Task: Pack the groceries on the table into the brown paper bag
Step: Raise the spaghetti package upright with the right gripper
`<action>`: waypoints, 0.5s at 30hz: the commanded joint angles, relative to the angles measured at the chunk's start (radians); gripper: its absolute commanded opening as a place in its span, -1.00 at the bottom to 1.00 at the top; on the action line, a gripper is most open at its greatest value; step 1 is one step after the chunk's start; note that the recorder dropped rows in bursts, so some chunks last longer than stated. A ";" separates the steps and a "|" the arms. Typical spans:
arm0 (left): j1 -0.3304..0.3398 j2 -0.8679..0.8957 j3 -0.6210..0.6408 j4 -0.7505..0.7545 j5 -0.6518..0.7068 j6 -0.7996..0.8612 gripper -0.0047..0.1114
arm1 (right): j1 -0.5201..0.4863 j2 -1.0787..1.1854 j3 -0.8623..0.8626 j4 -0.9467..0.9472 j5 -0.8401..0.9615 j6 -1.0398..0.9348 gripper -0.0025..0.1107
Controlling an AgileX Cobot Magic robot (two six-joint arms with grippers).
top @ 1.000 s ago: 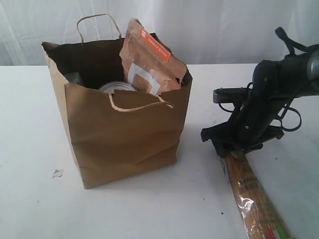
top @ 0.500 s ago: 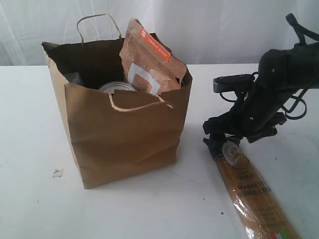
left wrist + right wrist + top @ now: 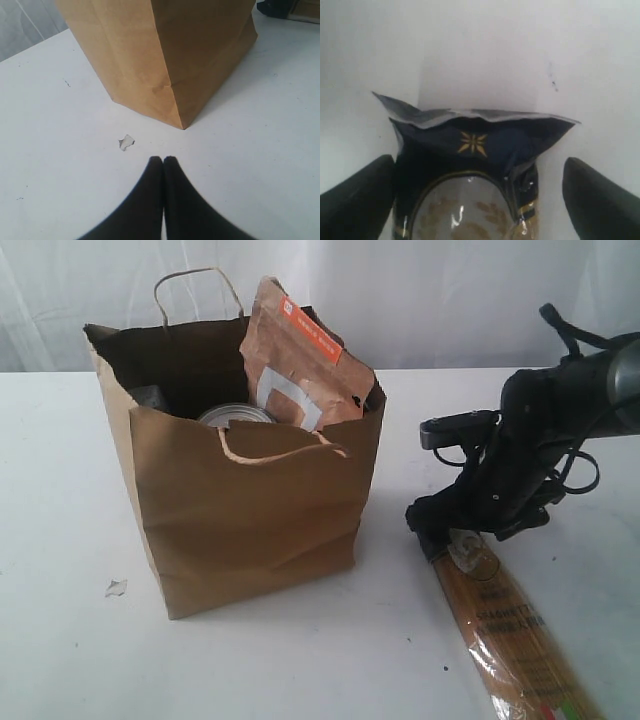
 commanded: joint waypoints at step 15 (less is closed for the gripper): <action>-0.001 -0.004 0.004 -0.005 0.001 -0.002 -0.91 | 0.030 0.094 0.003 0.013 0.005 -0.049 -0.65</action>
